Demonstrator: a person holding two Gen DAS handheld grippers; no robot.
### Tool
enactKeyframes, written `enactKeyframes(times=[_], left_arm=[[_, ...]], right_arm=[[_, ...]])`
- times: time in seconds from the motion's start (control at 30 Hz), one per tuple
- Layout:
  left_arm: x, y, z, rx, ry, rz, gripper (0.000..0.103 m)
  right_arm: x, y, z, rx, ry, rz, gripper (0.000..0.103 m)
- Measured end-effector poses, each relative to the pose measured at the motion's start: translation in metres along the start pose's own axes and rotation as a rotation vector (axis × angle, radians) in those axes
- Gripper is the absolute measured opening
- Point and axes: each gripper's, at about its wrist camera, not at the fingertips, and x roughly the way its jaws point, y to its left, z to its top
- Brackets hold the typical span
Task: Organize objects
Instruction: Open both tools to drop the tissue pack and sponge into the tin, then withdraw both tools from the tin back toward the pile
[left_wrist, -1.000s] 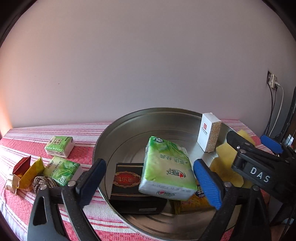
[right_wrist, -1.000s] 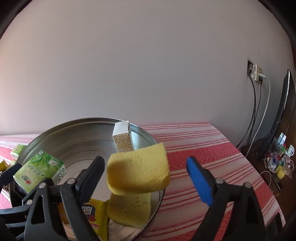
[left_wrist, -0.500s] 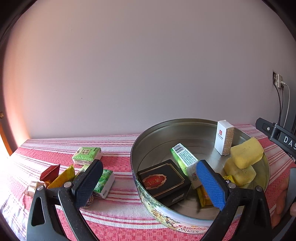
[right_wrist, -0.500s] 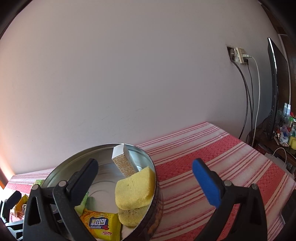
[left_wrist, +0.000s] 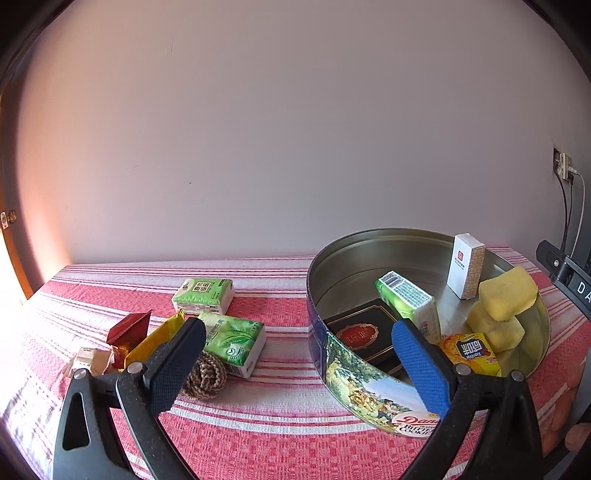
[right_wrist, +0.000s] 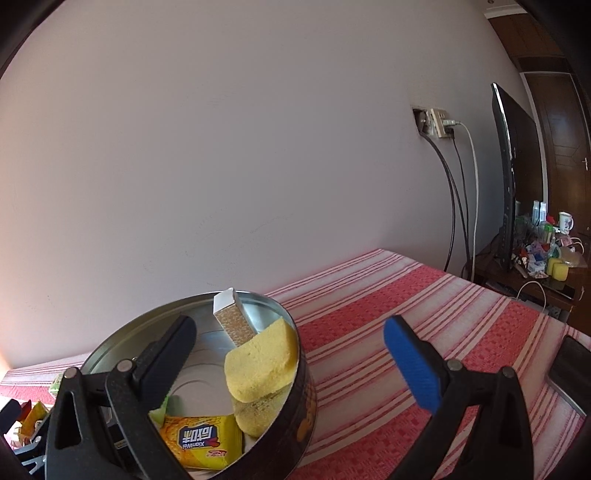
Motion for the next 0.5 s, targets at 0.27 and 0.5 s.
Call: enactKeyframes(times=[0.27, 0.5], left_arm=[[-0.005, 0.011, -0.003, -0.007, 0.016, -0.003, 0.102], [-0.010, 0.033, -0.007, -0.031, 0.022, 0.006, 0.102]], right_arm=[[-0.024, 0.018, -0.009, -0.071, -0.038, -0.025, 0.103], [-0.037, 0.032, -0.017, -0.069, -0.037, -0.022, 0.103]])
